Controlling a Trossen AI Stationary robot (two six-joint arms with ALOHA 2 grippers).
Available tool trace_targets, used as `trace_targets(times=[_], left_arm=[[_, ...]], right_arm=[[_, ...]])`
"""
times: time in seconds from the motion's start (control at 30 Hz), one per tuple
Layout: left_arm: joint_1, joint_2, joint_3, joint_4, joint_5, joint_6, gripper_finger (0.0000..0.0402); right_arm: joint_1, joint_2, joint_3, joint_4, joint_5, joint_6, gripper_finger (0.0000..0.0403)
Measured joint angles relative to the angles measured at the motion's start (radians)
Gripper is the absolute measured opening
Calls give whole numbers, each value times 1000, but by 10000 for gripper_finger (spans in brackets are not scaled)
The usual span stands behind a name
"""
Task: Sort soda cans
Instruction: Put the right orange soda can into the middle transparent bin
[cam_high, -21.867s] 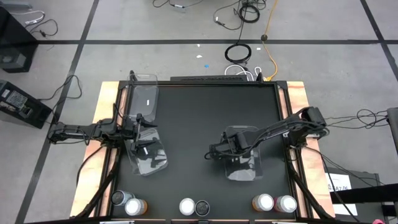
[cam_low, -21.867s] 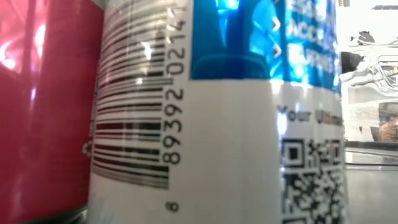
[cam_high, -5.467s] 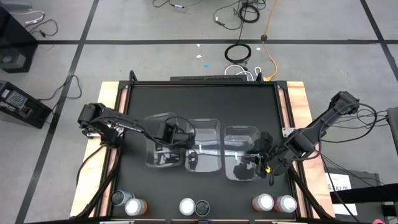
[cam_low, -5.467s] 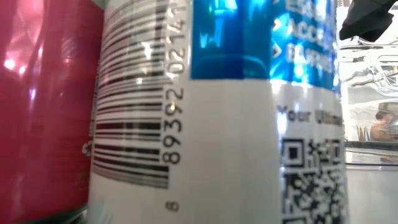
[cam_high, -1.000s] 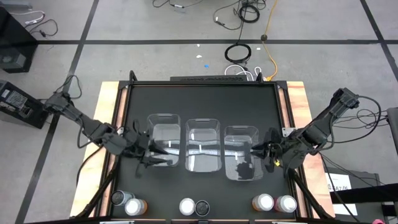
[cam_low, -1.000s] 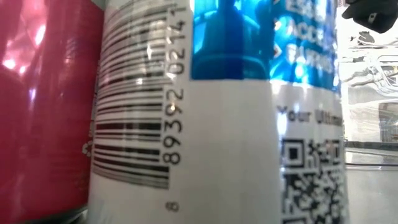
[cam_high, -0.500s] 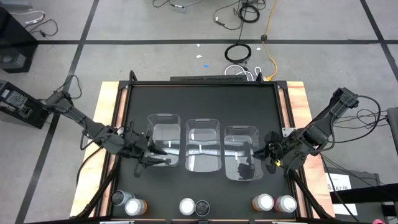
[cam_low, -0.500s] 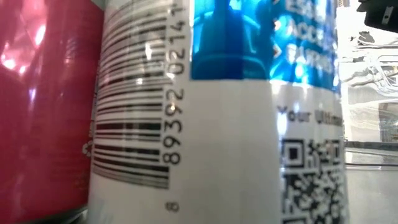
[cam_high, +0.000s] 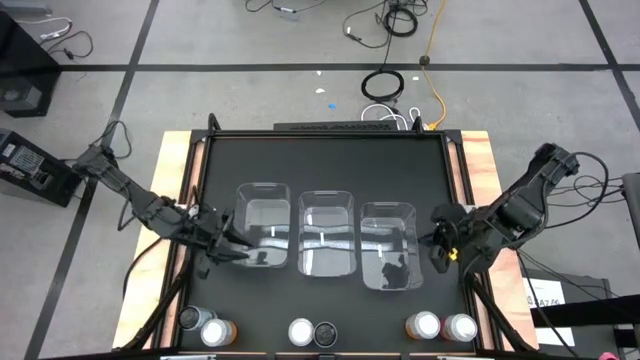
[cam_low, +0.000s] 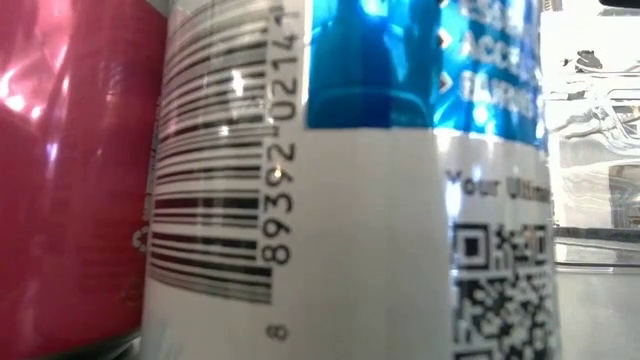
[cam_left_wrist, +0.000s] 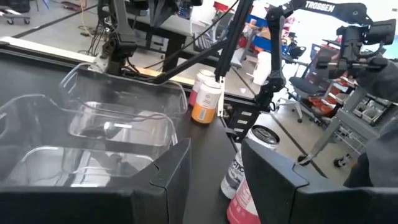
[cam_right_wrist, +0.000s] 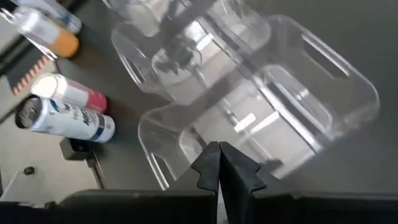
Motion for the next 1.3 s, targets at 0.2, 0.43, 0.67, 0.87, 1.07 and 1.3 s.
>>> trace_targets(times=[0.2,0.43,0.67,0.87,1.07,1.3], left_arm=[[0,-76,0,-97,3,-1,152],[0,-109,0,-121,20,-1,152],[0,-108,0,-132,20,3,152],[0,-108,0,-151,20,2,152],[0,-107,0,-155,20,4,152],[1,-107,0,-154,20,4,152]], right_arm=[[0,33,18,-26,-85,67,0],[0,66,18,-28,-135,113,0],[0,82,18,-20,-134,116,0],[-3,89,18,46,-134,133,0],[-17,175,18,195,-147,0,0],[-56,288,17,208,-255,-11,0]])
